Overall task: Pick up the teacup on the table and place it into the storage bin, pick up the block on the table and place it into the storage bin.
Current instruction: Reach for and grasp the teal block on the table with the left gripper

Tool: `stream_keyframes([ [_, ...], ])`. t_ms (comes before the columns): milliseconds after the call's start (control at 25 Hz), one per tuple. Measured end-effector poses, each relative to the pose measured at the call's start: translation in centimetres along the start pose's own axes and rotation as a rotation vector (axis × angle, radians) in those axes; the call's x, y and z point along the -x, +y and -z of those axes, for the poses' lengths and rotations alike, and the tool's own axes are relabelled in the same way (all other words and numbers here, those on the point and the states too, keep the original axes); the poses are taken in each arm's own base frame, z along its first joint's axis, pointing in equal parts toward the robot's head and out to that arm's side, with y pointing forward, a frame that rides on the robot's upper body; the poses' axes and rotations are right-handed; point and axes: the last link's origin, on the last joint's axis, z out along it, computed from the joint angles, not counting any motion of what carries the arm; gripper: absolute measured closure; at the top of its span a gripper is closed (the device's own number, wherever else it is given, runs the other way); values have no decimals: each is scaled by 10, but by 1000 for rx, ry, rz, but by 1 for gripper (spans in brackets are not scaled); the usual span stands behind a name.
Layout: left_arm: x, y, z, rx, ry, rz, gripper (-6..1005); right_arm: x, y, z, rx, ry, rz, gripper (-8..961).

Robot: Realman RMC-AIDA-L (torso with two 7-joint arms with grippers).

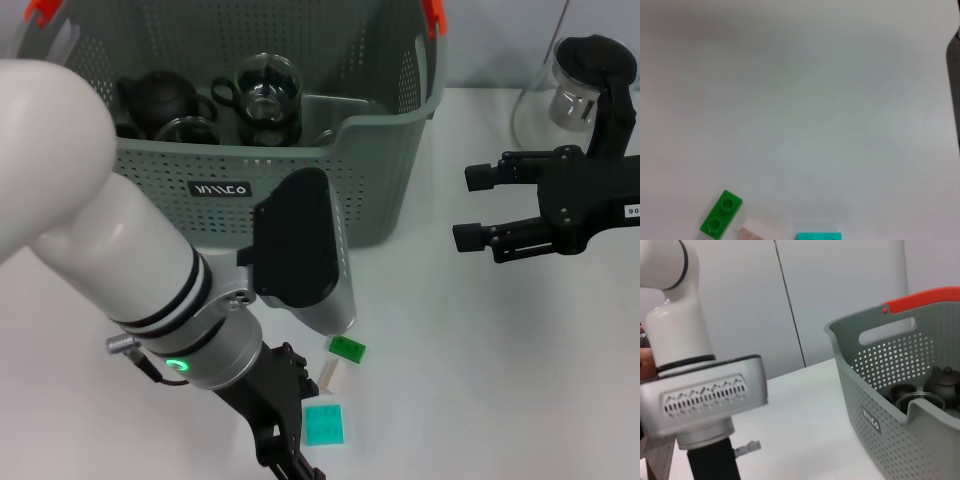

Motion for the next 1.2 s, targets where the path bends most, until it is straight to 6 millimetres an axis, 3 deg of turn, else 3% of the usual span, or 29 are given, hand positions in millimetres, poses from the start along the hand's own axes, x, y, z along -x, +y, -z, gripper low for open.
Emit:
stream_keyframes([
  [360, -6, -8, -16, -38, -51, 10, 77, -1, 1, 1, 2, 1, -2, 39],
  [1200, -15, -2, -28, -45, -92, -8, 88, -2, 2, 0, 7, 0, 3, 40],
])
